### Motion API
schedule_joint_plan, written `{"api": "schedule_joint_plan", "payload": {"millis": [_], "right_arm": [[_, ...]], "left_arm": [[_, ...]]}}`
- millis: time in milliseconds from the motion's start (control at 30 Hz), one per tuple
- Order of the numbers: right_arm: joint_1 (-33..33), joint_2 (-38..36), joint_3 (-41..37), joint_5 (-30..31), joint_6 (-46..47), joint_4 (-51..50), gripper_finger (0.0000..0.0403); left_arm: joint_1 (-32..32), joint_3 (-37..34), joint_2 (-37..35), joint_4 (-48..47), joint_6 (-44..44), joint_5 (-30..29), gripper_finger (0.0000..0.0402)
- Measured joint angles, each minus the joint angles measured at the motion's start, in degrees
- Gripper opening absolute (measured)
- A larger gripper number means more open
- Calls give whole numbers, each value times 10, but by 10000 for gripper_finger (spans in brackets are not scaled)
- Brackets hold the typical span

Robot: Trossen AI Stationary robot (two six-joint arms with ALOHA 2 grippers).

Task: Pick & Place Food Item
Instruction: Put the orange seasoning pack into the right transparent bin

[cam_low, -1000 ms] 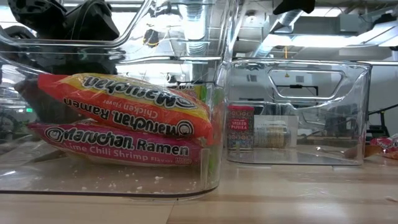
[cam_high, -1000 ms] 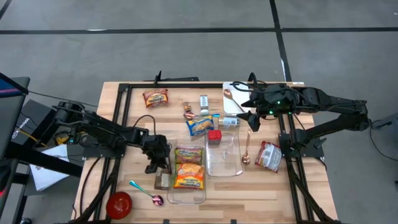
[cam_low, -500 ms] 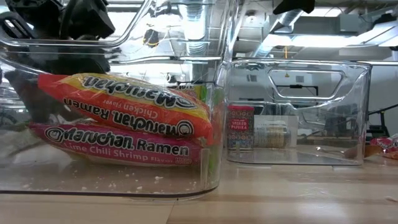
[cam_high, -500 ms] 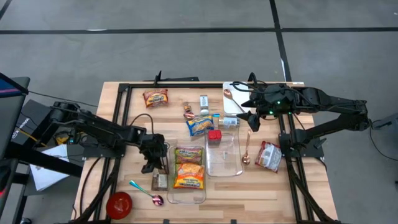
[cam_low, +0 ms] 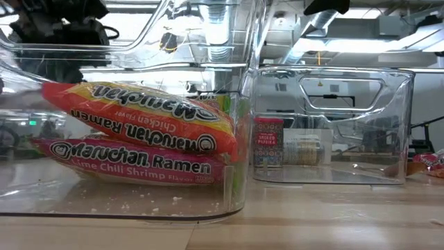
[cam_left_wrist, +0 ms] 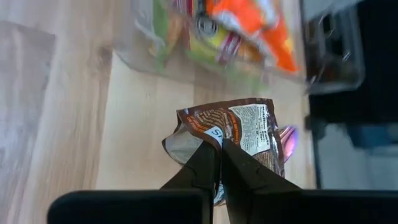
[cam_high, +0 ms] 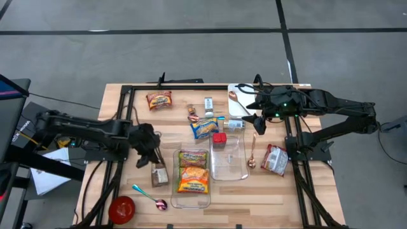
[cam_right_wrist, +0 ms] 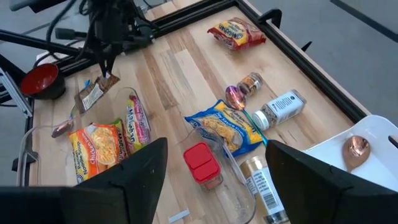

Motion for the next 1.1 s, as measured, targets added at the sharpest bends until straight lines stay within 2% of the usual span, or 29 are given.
{"api": "schedule_joint_plan", "payload": {"millis": [300, 467, 733, 900, 1100], "right_arm": [[0, 0, 0, 0, -55, 24, 265], [1, 0, 0, -2, -132, 98, 265], [1, 11, 1, -37, -293, 243, 265], [1, 35, 1, -48, -377, 300, 265], [12, 76, 9, -61, -476, 291, 265]], "left_arm": [[60, 0, -126, 37, -110, 30, 6], [95, 0, -149, 152, -175, 29, 6], [168, 0, -94, 413, -362, 36, 7], [185, 1, -43, 490, -465, 43, 6], [183, 0, 21, 537, -537, 43, 5]]}}
